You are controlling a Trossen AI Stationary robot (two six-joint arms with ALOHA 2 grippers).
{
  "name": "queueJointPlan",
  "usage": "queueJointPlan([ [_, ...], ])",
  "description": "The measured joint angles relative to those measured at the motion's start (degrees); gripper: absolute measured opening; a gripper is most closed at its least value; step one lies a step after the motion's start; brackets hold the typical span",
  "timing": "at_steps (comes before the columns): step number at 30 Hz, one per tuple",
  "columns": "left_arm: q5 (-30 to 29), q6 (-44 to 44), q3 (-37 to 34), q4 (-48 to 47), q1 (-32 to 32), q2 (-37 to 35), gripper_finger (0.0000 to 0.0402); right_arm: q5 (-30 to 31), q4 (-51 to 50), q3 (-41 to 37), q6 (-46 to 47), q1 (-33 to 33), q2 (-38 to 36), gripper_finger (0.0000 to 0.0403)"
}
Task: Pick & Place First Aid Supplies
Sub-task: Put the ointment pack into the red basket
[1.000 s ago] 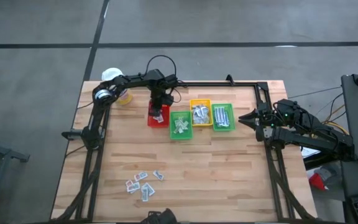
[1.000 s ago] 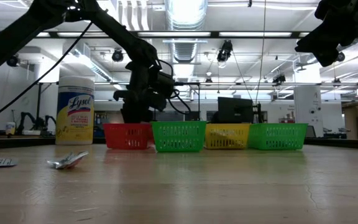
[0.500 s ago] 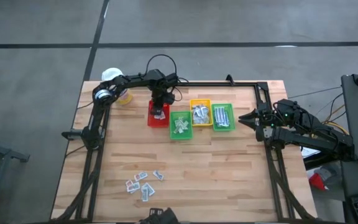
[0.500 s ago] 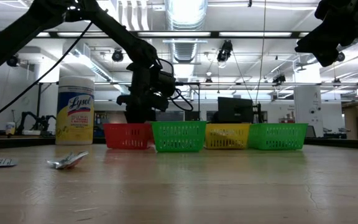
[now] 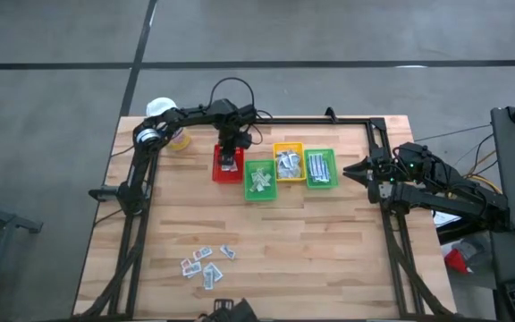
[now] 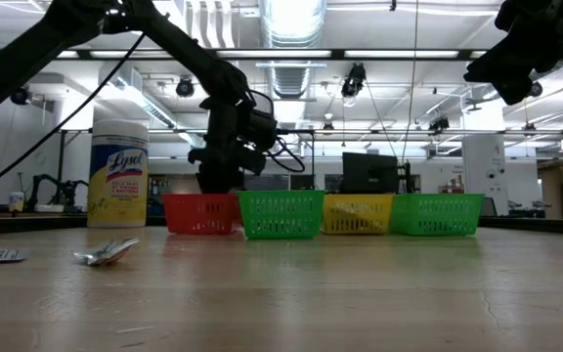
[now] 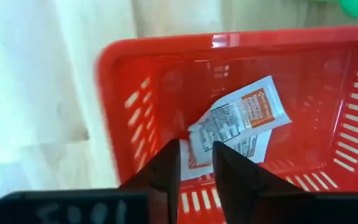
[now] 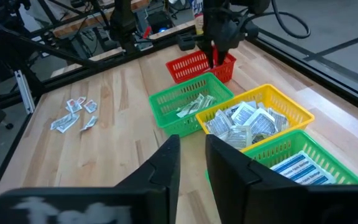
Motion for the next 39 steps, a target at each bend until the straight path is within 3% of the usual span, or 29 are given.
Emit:
queueJointPlan([
  [9, -1.5, -8.8, 8.3, -14.1, -0.2, -0.3, 0.0110, 0.0, 0.0, 0.0, 0.0, 0.0, 0.0, 0.0074],
  [16, 0.1, -23.8, 12.2, -24.4, -1.2, -0.9, 0.0110, 0.0, 0.0, 0.0, 0.0, 0.0, 0.0, 0.0084],
  [23, 12.5, -35.9, 9.9, -24.4, -4.0, -5.5, 0.0110, 0.0, 0.0, 0.0, 0.0, 0.0, 0.0, 0.0084],
  [31, 13.0, -44.3, 6.3, -23.8, -11.7, -12.3, 0.0110, 0.0, 0.0, 0.0, 0.0, 0.0, 0.0, 0.0069],
  [39, 12.3, -57.5, -4.3, -16.6, -22.3, -20.7, 0.0110, 0.0, 0.0, 0.0, 0.0, 0.0, 0.0, 0.0075],
])
